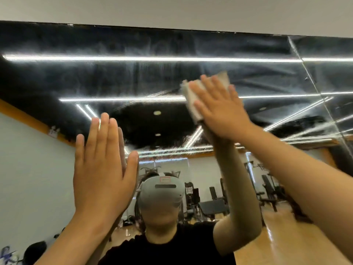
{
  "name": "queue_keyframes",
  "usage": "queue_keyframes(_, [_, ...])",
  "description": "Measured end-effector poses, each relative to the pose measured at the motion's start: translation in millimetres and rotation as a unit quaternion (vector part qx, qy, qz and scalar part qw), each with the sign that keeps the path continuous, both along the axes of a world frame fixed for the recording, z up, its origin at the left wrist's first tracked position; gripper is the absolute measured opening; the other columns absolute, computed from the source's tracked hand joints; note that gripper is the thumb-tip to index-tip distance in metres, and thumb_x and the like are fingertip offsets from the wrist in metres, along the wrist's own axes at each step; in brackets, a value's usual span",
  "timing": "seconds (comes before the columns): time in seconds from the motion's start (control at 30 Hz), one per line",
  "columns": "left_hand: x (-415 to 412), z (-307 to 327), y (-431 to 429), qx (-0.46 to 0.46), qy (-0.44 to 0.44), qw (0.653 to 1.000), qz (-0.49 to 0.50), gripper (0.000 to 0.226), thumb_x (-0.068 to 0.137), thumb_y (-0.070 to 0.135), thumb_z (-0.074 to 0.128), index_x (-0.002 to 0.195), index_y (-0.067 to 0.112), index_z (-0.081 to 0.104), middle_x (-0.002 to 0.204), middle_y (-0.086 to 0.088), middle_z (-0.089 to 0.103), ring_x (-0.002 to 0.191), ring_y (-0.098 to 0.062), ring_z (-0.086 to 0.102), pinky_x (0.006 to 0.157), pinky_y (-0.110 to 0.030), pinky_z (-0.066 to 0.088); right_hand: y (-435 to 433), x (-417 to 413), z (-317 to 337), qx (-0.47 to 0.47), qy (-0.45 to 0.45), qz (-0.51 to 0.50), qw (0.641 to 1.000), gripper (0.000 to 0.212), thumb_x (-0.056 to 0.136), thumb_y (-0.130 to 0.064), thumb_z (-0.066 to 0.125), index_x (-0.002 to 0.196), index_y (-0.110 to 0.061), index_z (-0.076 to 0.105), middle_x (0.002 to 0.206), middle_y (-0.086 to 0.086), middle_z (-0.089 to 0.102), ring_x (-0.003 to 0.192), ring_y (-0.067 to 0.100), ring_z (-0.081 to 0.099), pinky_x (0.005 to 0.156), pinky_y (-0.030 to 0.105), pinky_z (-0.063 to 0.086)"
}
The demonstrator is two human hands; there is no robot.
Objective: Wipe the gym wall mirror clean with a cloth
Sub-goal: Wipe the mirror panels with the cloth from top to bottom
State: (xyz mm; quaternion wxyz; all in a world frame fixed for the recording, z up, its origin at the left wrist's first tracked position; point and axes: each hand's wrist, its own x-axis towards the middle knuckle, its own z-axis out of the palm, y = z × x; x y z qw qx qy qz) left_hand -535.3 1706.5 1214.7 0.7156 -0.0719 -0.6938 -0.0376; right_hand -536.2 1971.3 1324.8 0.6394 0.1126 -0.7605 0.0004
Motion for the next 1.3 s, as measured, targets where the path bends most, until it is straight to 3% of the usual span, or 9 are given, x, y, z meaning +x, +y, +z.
queue_keyframes(0.1, [0,1,2,-0.014,-0.001,1.000,0.018,0.073,0.099,0.056,0.010,0.158,0.013,0.009,0.166,-0.005,0.008,0.154,-0.018,0.000,0.123,-0.037,-0.007,37,0,9,-0.089,-0.026,0.009,0.996,0.052,0.107,-0.045,0.017,0.157,-0.039,0.003,0.167,-0.006,-0.007,0.153,0.017,-0.010,0.121,0.047,-0.008])
queue_keyframes(0.2, [-2,0,4,-0.016,0.000,1.000,0.025,0.074,0.099,0.056,0.009,0.158,0.012,0.011,0.166,-0.006,0.009,0.154,-0.019,0.002,0.124,-0.038,-0.005,10,1,5,-0.119,-0.025,0.025,0.992,0.056,0.105,-0.051,0.019,0.157,-0.039,-0.001,0.167,-0.003,-0.010,0.152,0.022,-0.013,0.120,0.052,-0.010])
queue_keyframes(0.4, [5,2,8,-0.029,0.001,1.000,0.005,0.072,0.101,0.052,0.004,0.158,0.007,0.010,0.166,-0.008,0.005,0.154,-0.017,-0.002,0.125,-0.044,0.002,-101,3,-40,0.100,0.040,0.037,0.993,0.058,0.104,-0.052,0.024,0.158,-0.035,0.008,0.167,0.000,-0.002,0.152,0.024,-0.010,0.118,0.052,-0.010])
queue_keyframes(0.63, [18,32,53,-0.028,0.031,0.997,-0.061,0.069,0.101,0.045,0.005,0.156,0.004,0.015,0.165,-0.010,0.012,0.153,-0.017,0.003,0.125,-0.040,0.000,-81,-2,-34,0.146,0.035,0.033,0.988,0.058,0.105,-0.052,0.022,0.157,-0.038,0.003,0.167,-0.003,-0.003,0.153,0.020,-0.011,0.119,0.046,-0.012])
queue_keyframes(0.8, [18,49,93,-0.022,0.005,0.995,-0.097,0.075,0.096,0.048,0.002,0.158,0.006,0.010,0.166,-0.007,0.005,0.153,-0.014,-0.002,0.123,-0.032,-0.007,-15,-2,-17,0.071,0.019,0.042,0.996,0.054,0.106,-0.047,0.021,0.157,-0.039,0.004,0.167,-0.005,-0.005,0.152,0.018,-0.012,0.119,0.046,-0.012])
queue_keyframes(0.97, [11,47,138,-0.050,-0.011,0.996,-0.071,0.073,0.098,0.049,0.011,0.158,0.009,0.004,0.167,-0.005,-0.001,0.153,-0.014,-0.007,0.124,-0.036,-0.006,62,-8,-10,-0.005,0.003,0.030,1.000,0.054,0.106,-0.047,0.019,0.156,-0.042,-0.001,0.167,-0.007,-0.008,0.152,0.015,-0.014,0.120,0.046,-0.010])
queue_keyframes(1.1, [1,36,160,-0.073,-0.017,0.996,-0.055,0.076,0.096,0.053,0.008,0.158,0.010,0.004,0.167,-0.005,-0.002,0.153,-0.015,-0.009,0.124,-0.036,-0.006,127,-14,-15,-0.070,0.002,0.027,0.997,0.052,0.106,-0.047,0.018,0.156,-0.043,0.001,0.167,-0.008,-0.006,0.152,0.015,-0.011,0.121,0.046,-0.007])
queue_keyframes(1.3, [-13,28,164,-0.067,-0.012,0.997,-0.040,0.075,0.096,0.053,0.010,0.157,0.009,0.006,0.166,-0.008,0.004,0.153,-0.019,-0.002,0.125,-0.042,0.004,163,-16,-39,-0.157,-0.019,0.015,0.987,0.054,0.106,-0.046,0.015,0.156,-0.040,-0.005,0.166,-0.005,-0.012,0.152,0.018,-0.014,0.121,0.049,-0.010])
